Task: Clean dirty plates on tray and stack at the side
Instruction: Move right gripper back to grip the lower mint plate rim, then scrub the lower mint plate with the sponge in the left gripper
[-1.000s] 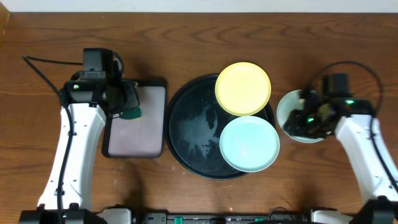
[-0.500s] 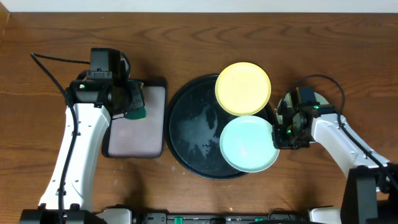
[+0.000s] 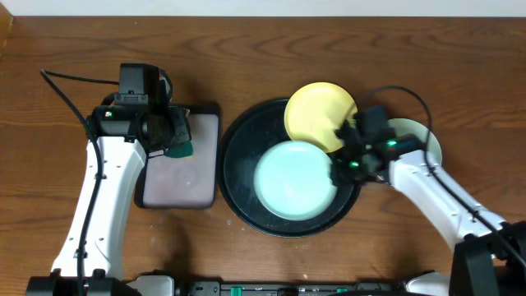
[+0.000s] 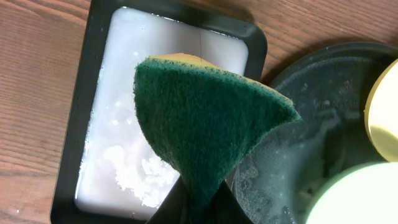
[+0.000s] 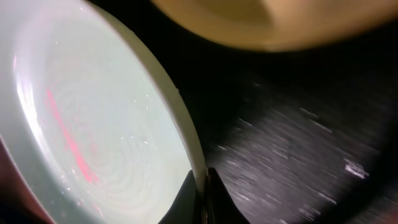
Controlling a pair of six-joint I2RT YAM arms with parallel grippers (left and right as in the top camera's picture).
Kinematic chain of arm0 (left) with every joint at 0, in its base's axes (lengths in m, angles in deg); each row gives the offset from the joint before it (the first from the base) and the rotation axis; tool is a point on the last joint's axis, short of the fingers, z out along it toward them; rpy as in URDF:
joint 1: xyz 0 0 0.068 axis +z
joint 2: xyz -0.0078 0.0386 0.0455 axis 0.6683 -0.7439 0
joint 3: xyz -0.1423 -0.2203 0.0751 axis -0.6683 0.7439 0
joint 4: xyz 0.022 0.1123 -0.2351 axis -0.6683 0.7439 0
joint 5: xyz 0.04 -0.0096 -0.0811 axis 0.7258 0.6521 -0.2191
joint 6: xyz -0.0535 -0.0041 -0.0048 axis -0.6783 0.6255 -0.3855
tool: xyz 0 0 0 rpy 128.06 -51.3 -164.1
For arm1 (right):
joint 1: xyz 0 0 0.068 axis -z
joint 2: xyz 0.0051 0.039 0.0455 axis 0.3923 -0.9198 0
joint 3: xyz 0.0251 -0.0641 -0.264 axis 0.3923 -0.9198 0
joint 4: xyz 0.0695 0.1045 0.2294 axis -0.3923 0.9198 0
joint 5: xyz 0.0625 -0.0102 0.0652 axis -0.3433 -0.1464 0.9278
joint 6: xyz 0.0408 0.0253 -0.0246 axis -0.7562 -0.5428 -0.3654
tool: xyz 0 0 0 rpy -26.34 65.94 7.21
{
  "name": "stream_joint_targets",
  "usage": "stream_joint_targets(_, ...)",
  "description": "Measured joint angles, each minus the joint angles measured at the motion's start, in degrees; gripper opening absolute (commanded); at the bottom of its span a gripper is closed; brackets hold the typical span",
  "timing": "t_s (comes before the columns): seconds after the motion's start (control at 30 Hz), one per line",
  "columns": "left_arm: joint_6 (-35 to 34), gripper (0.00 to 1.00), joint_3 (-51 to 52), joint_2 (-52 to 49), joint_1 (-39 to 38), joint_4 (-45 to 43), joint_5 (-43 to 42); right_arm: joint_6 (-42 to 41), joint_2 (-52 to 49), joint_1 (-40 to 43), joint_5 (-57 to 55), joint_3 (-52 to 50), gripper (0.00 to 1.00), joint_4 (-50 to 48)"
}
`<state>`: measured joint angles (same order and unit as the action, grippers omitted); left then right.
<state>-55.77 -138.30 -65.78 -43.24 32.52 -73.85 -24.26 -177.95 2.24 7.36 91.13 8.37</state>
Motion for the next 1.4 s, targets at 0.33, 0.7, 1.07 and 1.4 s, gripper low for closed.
stream_joint_targets(0.33,-0.5,0.08,0.0,-2.82,-0.22,0.11,0.0,-21.68,-8.9,-11.65,-5.27,0.35,0.02,-10.73)
stream_joint_targets(0.7,-9.2,0.07,0.02,-3.52,-9.88,0.11,0.0,-28.79,-18.67,-11.52,-4.35,8.04,0.01,-9.53)
stream_joint_targets(1.07,-18.6,0.07,2.78,-11.78,-20.76,-4.96,2.97,-29.83,-19.45,-11.5,-3.28,8.85,0.02,-9.64)
stream_joint_targets(1.4,-19.8,0.08,2.86,-24.33,-23.26,-11.78,3.21,-29.81,-19.47,-11.5,-3.17,8.85,0.01,-9.66)
